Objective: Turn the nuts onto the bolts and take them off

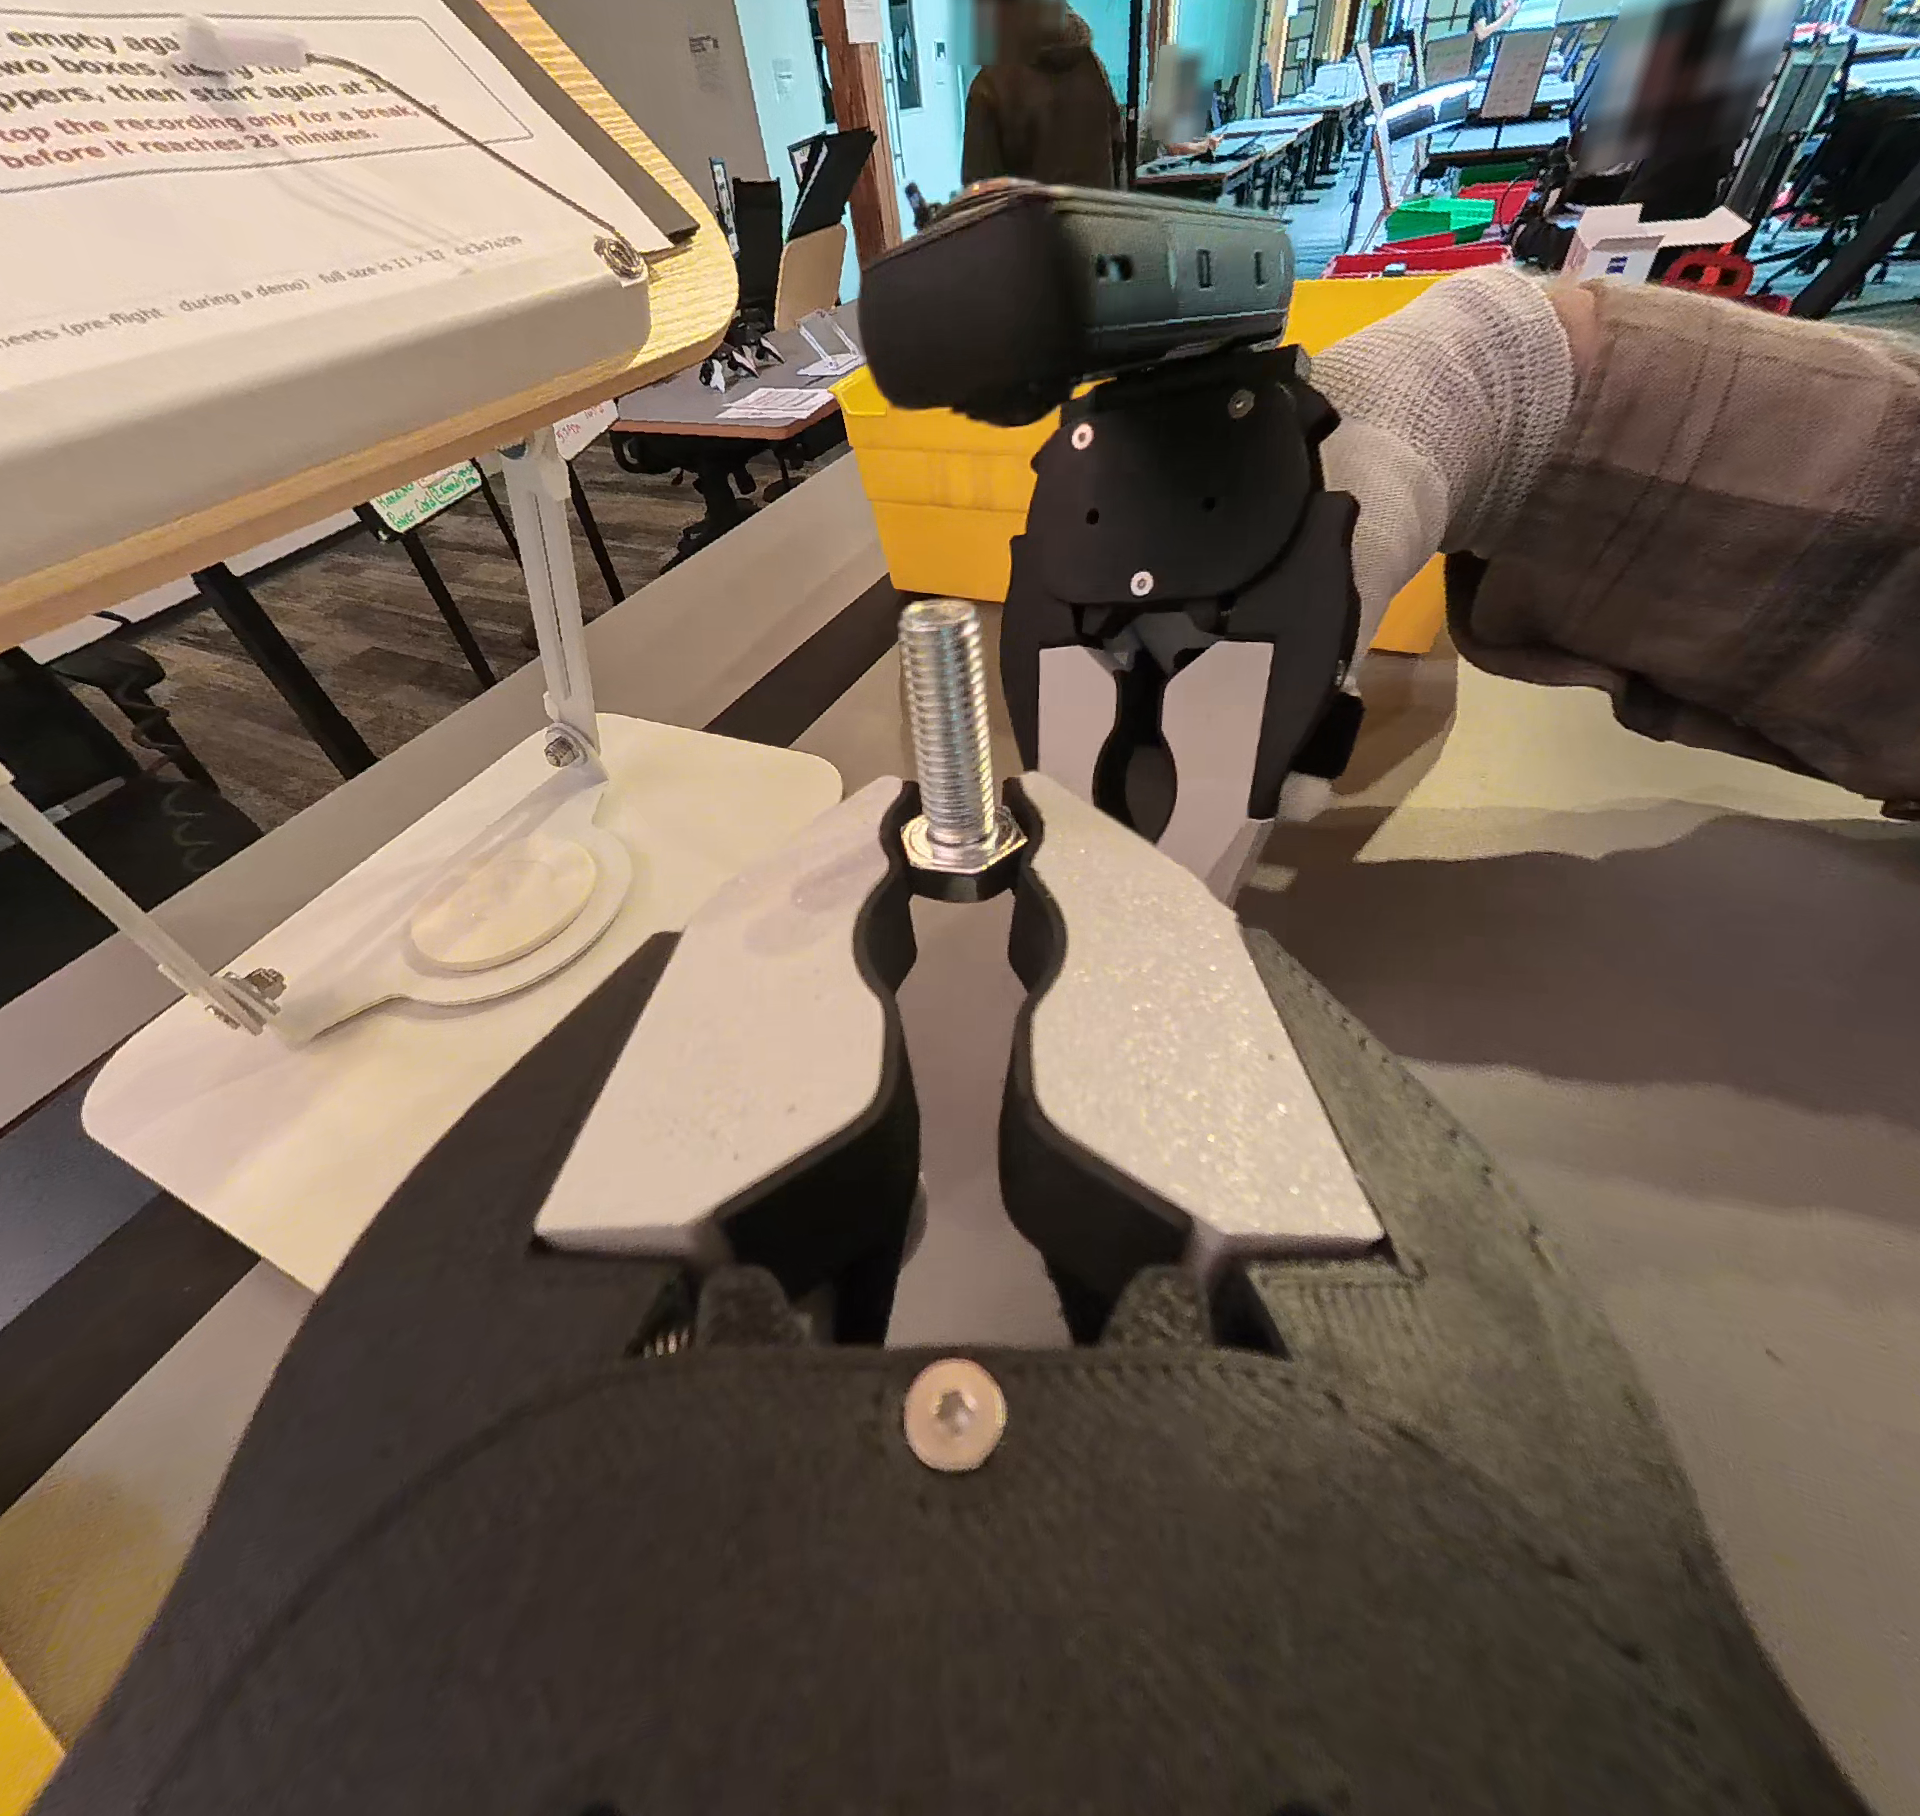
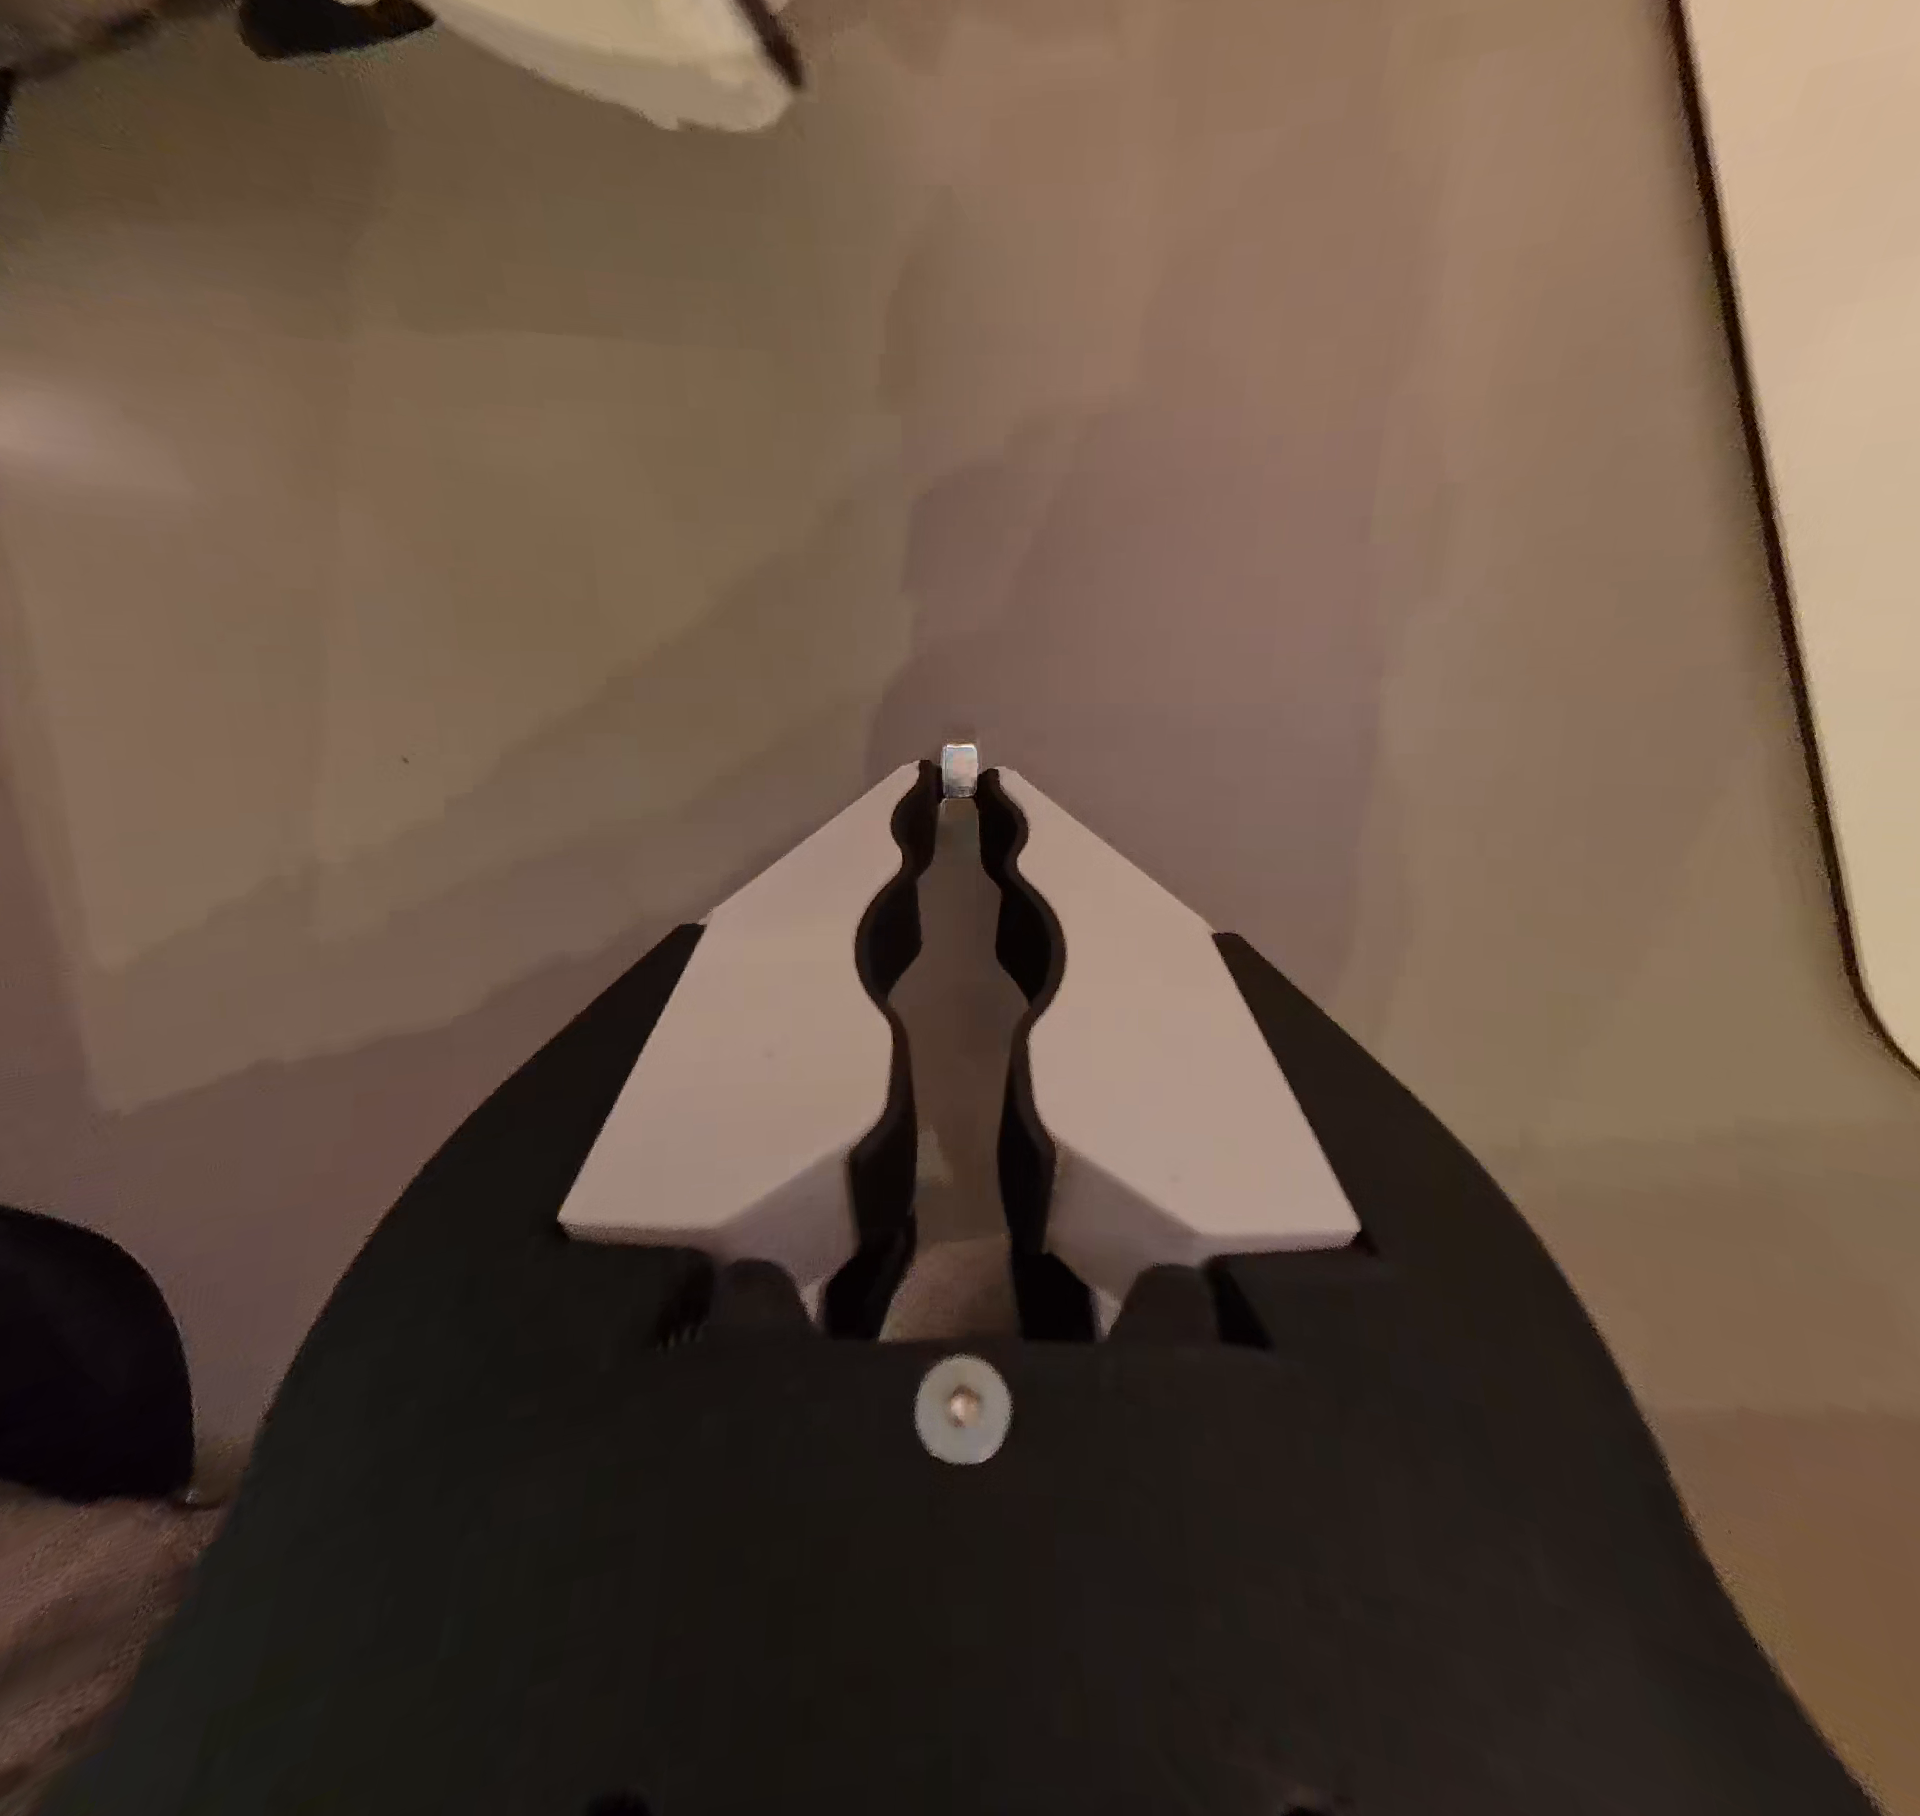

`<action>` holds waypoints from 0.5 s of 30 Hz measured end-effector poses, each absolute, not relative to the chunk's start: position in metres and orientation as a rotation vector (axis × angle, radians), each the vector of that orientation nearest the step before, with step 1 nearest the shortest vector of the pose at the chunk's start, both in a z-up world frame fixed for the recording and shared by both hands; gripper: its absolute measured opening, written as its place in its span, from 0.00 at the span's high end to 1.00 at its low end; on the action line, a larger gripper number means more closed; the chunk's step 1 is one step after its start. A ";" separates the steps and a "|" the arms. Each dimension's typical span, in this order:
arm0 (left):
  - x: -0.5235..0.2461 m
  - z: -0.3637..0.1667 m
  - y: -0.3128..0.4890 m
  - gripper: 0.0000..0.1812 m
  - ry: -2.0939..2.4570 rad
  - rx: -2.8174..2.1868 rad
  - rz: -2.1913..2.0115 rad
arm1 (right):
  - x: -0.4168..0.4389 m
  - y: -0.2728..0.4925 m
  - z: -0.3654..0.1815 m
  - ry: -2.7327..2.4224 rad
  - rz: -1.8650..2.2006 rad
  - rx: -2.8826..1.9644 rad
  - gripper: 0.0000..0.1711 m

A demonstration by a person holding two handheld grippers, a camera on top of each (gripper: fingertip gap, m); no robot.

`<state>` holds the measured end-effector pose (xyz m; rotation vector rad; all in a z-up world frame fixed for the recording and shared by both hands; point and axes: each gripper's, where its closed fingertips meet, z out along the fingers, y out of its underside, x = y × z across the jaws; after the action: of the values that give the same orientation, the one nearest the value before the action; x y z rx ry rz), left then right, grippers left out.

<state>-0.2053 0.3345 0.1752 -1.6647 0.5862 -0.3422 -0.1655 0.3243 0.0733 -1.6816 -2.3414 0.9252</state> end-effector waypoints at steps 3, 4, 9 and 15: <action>-0.203 0.174 0.334 0.92 0.593 -1.667 -0.349 | -0.170 0.327 0.072 -2.315 0.910 -1.698 0.94; -0.203 0.173 0.334 0.92 0.594 -1.668 -0.349 | -0.171 0.328 0.070 -2.306 0.905 -1.711 0.93; -0.204 0.173 0.335 0.92 0.594 -1.670 -0.341 | -0.173 0.332 0.070 -2.282 0.900 -1.689 0.86; -0.205 0.175 0.335 0.92 0.583 -1.660 -0.338 | -0.173 0.339 0.073 -2.339 0.688 -1.509 0.84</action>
<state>-0.2053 0.3348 0.1747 -1.6604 0.5826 -0.3385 -0.1734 0.3390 0.0731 -1.5088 -2.3394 0.6883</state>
